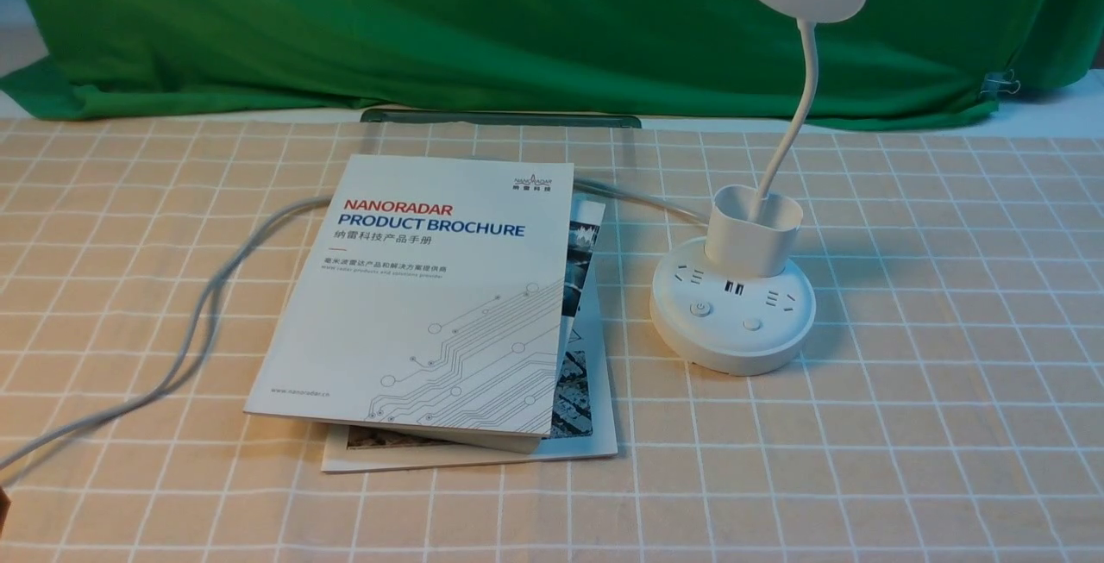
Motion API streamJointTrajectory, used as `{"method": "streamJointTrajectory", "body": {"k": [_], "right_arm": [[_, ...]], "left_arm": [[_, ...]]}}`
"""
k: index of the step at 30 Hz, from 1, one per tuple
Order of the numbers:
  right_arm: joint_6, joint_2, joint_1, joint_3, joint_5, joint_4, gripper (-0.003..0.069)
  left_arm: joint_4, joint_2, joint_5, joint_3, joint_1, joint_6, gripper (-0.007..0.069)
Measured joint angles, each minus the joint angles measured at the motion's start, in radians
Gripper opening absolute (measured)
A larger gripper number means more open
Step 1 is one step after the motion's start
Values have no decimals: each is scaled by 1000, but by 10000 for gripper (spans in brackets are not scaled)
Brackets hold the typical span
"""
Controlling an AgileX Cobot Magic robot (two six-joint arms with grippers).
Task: Turn on the table lamp on the light coffee tablecloth with your hand.
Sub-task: 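Press the button on the base of the white desk lamp with the right gripper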
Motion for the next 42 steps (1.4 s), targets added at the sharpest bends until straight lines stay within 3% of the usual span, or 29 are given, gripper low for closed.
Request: {"method": "streamJointTrajectory", "body": {"k": [5, 10, 14, 15, 16, 17, 19, 20, 21, 24, 27, 31, 33, 34, 37, 42], "right_arm": [[-70, 0, 0, 0, -40, -63, 241], [-232, 0, 0, 0, -140, -68, 230], [-439, 24, 0, -92, -123, -70, 148], [-556, 68, 0, -168, -86, -70, 89], [-574, 82, 0, -180, -79, -70, 74], [-744, 155, 0, -297, -10, -70, 37], [-947, 280, 0, -455, 94, -70, 29], [-964, 292, 0, -470, 104, -70, 29], [-1094, 393, 0, -587, 198, -70, 27], [-1218, 558, 4, -759, 363, -67, 27], [-1264, 696, 29, -866, 484, -67, 27], [-1313, 951, 167, -984, 653, -97, 27], [-1312, 1011, 218, -1002, 675, -125, 27], [-1289, 1111, 299, -1029, 704, -186, 27], [-1250, 1222, 365, -1061, 711, -256, 27], [-1226, 1419, 390, -1141, 679, -256, 27]], "left_arm": [[1, 0, 0, 0, 0, 0, 21], [1, 0, 0, 0, 0, 0, 21], [1, 0, 0, 0, 0, 0, 21], [1, 0, 0, 0, 0, 0, 21], [1, 0, 0, 0, 0, 0, 21], [1, 0, 0, 0, 0, 0, 21], [1, 0, 0, 0, 0, 0, 21], [1, 0, 0, 0, 0, 0, 21], [1, 0, 0, 0, 0, 0, 21], [1, 0, 0, 0, 0, 0, 21], [1, 0, 0, 0, 0, 0, 21], [1, 0, 0, 0, 0, 0, 21], [1, 0, 0, 0, 0, 0, 21], [1, 0, 0, 0, 0, 0, 21], [1, 0, 0, 0, 0, 0, 21], [1, 0, 0, 0, 0, 0, 21]]}}
